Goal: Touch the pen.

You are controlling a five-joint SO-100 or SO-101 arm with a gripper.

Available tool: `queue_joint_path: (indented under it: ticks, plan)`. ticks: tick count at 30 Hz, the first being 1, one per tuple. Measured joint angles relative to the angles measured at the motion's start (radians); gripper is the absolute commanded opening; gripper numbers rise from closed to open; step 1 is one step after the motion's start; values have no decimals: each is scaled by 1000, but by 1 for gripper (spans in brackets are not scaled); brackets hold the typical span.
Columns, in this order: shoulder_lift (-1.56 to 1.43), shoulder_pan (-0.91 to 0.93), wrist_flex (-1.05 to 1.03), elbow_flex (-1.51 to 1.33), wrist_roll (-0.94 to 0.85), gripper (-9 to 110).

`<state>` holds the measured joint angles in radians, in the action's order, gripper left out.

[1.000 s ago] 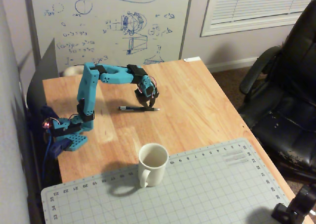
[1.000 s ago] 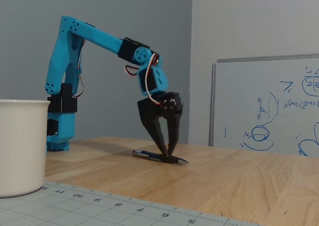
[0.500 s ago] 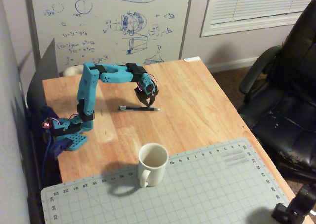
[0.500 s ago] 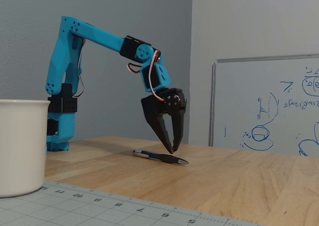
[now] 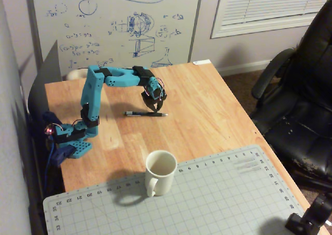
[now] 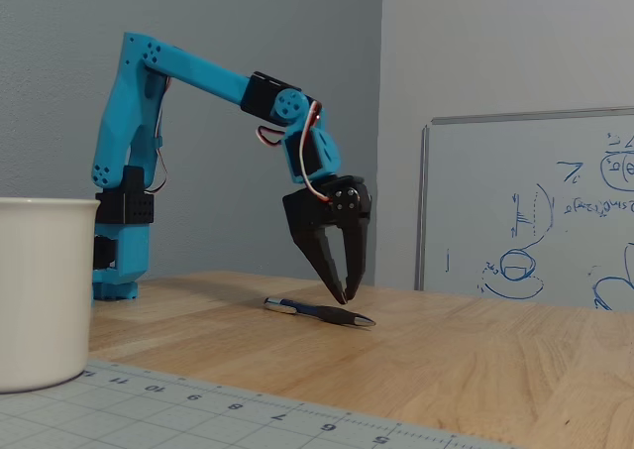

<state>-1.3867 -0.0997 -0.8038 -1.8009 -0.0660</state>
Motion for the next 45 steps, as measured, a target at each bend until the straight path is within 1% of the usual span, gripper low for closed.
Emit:
queue_joint_path:
  ticks: [45]
  plan:
    - [34, -18, 2, 6, -2, 1]
